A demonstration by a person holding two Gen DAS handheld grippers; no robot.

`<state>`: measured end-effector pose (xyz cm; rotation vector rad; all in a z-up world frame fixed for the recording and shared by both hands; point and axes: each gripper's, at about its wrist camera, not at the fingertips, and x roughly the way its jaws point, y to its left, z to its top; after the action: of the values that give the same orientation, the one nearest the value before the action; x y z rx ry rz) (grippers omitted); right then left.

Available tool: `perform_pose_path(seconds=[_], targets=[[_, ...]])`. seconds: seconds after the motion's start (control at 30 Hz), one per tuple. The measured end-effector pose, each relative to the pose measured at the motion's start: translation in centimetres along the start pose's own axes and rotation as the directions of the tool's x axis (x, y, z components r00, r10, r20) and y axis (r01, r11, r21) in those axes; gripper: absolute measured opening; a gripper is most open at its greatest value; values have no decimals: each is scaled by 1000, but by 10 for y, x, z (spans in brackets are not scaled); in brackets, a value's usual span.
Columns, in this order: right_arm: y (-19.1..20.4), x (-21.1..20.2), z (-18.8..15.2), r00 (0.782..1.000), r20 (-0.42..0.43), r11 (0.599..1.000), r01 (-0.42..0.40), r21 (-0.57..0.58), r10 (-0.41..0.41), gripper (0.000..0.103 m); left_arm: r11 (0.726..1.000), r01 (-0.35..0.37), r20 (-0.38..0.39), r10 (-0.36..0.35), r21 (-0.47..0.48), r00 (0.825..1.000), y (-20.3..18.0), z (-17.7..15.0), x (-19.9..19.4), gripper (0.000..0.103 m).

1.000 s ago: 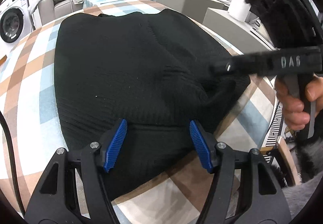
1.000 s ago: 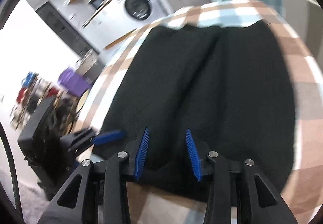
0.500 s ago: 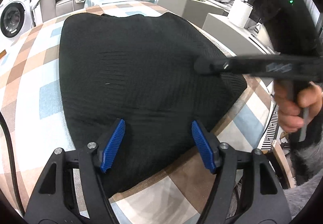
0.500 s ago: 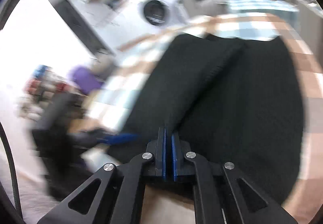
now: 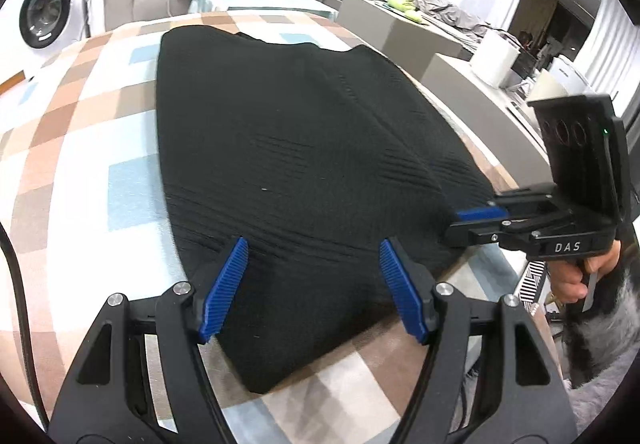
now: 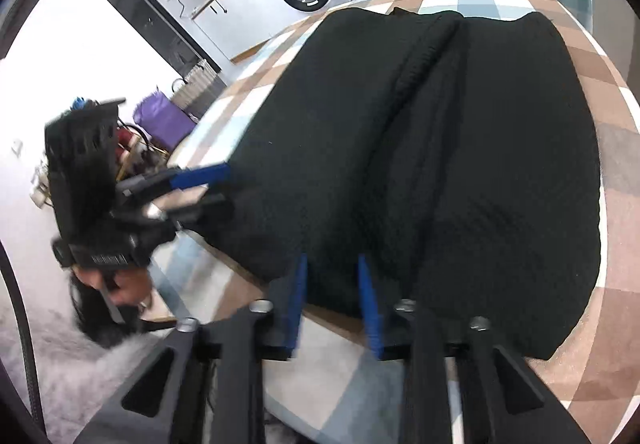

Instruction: Fold small clothes

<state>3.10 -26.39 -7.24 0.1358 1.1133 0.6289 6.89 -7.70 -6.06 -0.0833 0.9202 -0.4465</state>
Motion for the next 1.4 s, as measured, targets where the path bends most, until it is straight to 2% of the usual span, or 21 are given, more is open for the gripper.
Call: perform_pose_path(seconds=[0.03,0.13,0.23,0.27,0.33,0.4,0.43,0.57,0.67,0.77,0.87,0.9,0.97,1.0,1.03,1.1,1.23,1.27,1.33,1.4], targets=[[0,-1,-1,1000,1,1000,-10,-2,10,6,1000,-4,1,4,-4,1000,2,1,-1,66],[4,-12,-9,996,41,996,-83,-17,84,6,1000,-9,15,9,-3,1000,4,2,-5,66],[-5,-4,-16,1000,-8,1000,-11,21,11,7,1000,-15,14,15,-8,1000,4,2,-2,66],[-8,-4,-17,1000,-18,999,-5,32,6,8,1000,-11,8,11,-4,1000,4,2,0,66],[-9,-11,-16,1000,8,1000,0,31,0,24,1000,-15,-5,15,5,1000,1,1,4,66],[-11,-18,-3,998,64,999,10,49,-13,41,1000,-6,-9,6,12,1000,0,0,7,66],[-14,-18,6,996,89,997,16,78,-23,45,1000,-5,-10,6,19,1000,-2,0,9,66],[-42,2,51,983,120,967,108,232,-138,48,1000,-13,-7,13,28,1000,-4,-1,10,67],[-61,23,79,984,113,944,94,315,-136,48,1000,-12,6,12,20,1000,-3,1,5,67],[-68,38,105,980,126,944,107,312,-152,49,1000,-18,27,18,-1,999,3,5,0,67],[-82,41,129,971,142,942,144,303,-194,49,999,-31,39,32,-29,999,12,8,-1,67],[-84,44,136,968,139,939,158,305,-208,44,999,-35,41,37,-40,998,16,9,-1,67],[-80,46,145,967,143,946,162,281,-208,26,998,-40,42,42,-55,998,23,11,-1,67],[-71,49,150,967,152,953,160,258,-204,12,997,-43,43,45,-61,998,26,12,-2,67],[-67,44,154,962,182,959,157,236,-203,10,997,-49,43,52,-66,998,28,13,-2,67],[-58,28,162,946,269,972,131,194,-181,10,995,-57,46,61,-78,997,34,15,-4,67],[-61,24,167,926,259,953,225,205,-274,10,994,-63,57,68,-87,996,40,18,-8,67],[-68,28,166,929,229,945,241,220,-291,10,994,-67,58,72,-88,996,41,18,-8,67],[-83,36,163,948,166,938,224,263,-273,13,993,-79,56,84,-93,995,43,17,-8,67],[-90,36,158,960,138,935,195,297,-244,22,991,-80,54,86,-102,995,43,15,-9,67]])
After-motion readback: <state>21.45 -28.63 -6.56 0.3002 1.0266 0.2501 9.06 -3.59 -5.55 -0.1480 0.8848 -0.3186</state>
